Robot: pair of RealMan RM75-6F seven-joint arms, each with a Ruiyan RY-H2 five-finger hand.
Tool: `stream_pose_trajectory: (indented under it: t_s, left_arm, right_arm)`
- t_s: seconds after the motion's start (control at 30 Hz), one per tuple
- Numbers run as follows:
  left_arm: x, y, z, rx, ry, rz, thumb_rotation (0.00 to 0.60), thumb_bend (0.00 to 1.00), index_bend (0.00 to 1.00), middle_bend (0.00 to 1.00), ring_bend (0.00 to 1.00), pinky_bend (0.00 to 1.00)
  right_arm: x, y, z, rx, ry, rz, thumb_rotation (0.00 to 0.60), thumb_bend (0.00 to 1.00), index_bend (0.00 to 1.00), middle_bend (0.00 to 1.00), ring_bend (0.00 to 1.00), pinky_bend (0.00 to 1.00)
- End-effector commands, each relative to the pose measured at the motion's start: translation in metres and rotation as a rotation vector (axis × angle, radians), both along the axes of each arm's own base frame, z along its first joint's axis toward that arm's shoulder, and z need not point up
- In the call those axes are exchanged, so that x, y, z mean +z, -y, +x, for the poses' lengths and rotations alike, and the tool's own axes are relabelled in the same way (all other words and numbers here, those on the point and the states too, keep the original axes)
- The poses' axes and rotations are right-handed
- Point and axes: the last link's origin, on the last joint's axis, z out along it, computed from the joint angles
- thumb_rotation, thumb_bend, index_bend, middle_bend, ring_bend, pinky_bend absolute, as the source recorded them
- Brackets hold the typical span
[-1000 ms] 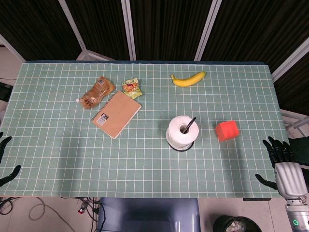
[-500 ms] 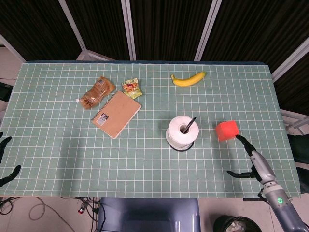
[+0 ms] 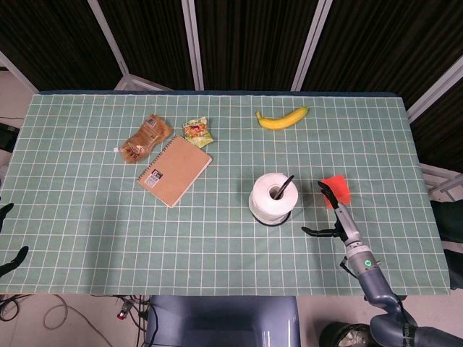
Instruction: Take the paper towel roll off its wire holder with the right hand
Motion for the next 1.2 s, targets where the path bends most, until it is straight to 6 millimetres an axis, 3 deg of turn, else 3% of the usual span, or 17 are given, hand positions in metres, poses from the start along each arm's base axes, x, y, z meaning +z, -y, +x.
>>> stream_pose_trajectory:
  t_s: [0.03, 0.47, 1.2]
  left_arm:
    - [0.0, 0.0, 0.0, 0.002, 0.0, 0.0, 0.6, 0.22, 0.13, 0.0, 0.0, 0.03]
    - [0.0, -0.001, -0.001, 0.007, -0.003, -0.002, 0.6, 0.22, 0.13, 0.0, 0.0, 0.03]
    - [0.0, -0.001, -0.002, 0.013, -0.005, -0.004, 0.6, 0.22, 0.13, 0.0, 0.0, 0.03]
  right_arm:
    - [-0.009, 0.006, 0.006, 0.003, 0.015, 0.008, 0.6, 0.0, 0.0, 0.0, 0.0, 0.0]
    - [-0.04, 0.023, 0.03, 0.008, 0.053, 0.043, 0.6, 0.0, 0.0, 0.0, 0.0, 0.0]
    - [-0.063, 0.04, 0.056, 0.005, 0.105, 0.027, 0.6, 0.0, 0.0, 0.0, 0.0, 0.0]
